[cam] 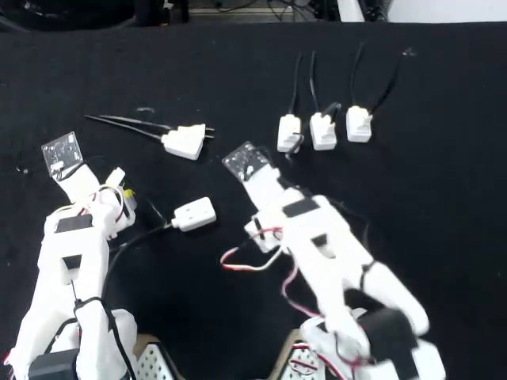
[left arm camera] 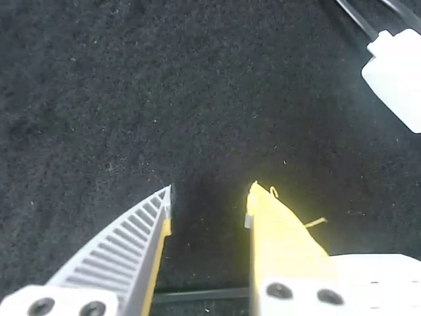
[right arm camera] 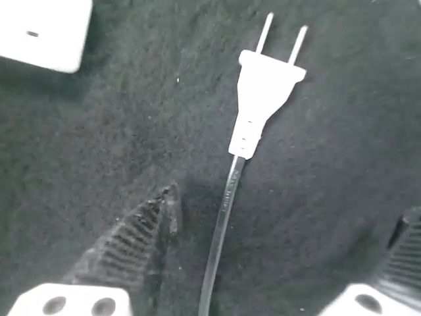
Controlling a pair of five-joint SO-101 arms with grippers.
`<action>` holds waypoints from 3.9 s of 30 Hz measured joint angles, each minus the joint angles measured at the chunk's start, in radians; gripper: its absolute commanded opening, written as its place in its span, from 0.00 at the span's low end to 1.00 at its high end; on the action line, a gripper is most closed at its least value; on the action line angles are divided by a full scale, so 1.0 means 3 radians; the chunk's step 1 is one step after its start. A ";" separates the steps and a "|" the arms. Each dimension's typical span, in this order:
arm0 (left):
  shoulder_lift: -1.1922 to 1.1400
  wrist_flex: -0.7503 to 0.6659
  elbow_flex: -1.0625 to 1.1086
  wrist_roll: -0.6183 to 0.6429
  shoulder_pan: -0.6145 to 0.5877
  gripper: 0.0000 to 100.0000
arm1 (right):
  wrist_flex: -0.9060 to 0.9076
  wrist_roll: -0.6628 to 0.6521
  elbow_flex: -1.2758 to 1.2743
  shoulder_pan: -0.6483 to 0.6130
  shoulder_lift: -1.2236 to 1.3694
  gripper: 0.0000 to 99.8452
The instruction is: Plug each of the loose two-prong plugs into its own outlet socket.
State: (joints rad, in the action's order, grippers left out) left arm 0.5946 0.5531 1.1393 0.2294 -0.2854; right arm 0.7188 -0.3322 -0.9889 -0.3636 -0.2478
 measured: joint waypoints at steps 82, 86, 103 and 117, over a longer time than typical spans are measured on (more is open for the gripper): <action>0.0000 0.0000 0.0041 -0.0020 0.0000 0.19 | 0.0394 -0.0946 -0.0220 0.0767 -0.1258 0.34; 0.0000 0.0000 0.0041 -0.0020 0.0000 0.19 | -0.0031 -0.0880 -0.0450 0.0767 -0.1258 0.34; 0.0000 0.0000 0.0041 -0.0026 0.0000 0.19 | -0.0189 -0.0849 -0.0317 0.0767 -0.0721 0.34; 0.0000 0.0000 0.0041 -0.0026 0.0000 0.19 | -0.0036 -0.0854 0.0348 0.0762 0.0450 0.02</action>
State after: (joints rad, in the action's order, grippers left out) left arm 0.5946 0.5531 1.1515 0.2217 -0.2854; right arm 0.7081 -0.5884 -0.8846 -0.1350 -0.1128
